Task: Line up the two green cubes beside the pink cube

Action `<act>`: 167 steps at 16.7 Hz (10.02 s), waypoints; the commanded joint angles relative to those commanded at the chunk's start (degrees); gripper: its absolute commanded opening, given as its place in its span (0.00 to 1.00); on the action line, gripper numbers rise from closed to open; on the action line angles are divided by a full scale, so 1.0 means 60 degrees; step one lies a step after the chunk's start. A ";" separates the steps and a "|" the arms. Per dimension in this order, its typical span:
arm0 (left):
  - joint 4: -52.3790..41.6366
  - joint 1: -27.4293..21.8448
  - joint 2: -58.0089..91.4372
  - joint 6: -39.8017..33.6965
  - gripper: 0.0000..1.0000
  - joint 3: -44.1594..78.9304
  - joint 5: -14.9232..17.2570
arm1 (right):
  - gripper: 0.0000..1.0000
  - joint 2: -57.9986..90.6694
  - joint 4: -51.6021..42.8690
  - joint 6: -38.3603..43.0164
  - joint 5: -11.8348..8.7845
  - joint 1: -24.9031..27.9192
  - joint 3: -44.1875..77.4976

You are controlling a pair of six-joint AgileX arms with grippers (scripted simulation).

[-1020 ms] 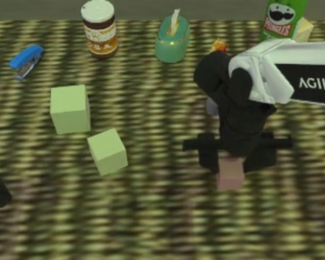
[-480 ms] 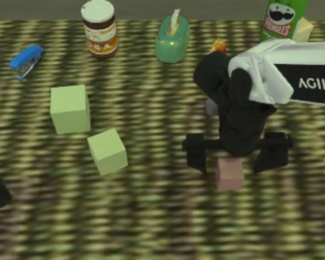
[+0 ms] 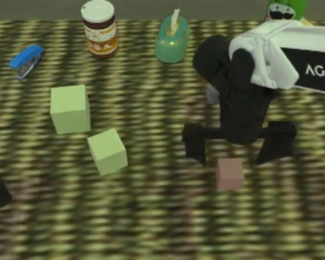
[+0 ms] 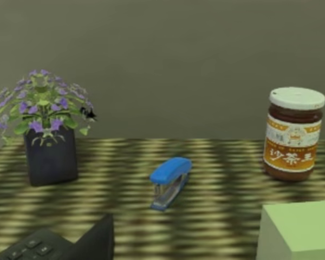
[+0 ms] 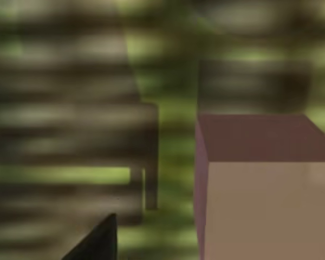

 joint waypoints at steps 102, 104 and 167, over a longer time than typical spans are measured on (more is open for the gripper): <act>-1.1912 -0.6811 2.0803 0.7484 0.00 1.7784 0.0133 | 1.00 -1.9331 0.9711 -0.5704 -0.0182 -0.5655 -1.4271; -1.2123 -0.7275 2.0981 0.7666 0.00 1.8210 0.0135 | 1.00 -1.9331 0.9711 -0.5704 -0.0182 -0.5655 -1.4271; -1.2671 -0.5287 2.1834 0.3491 1.00 1.9452 0.0100 | 1.00 -1.9331 0.9711 -0.5704 -0.0182 -0.5655 -1.4271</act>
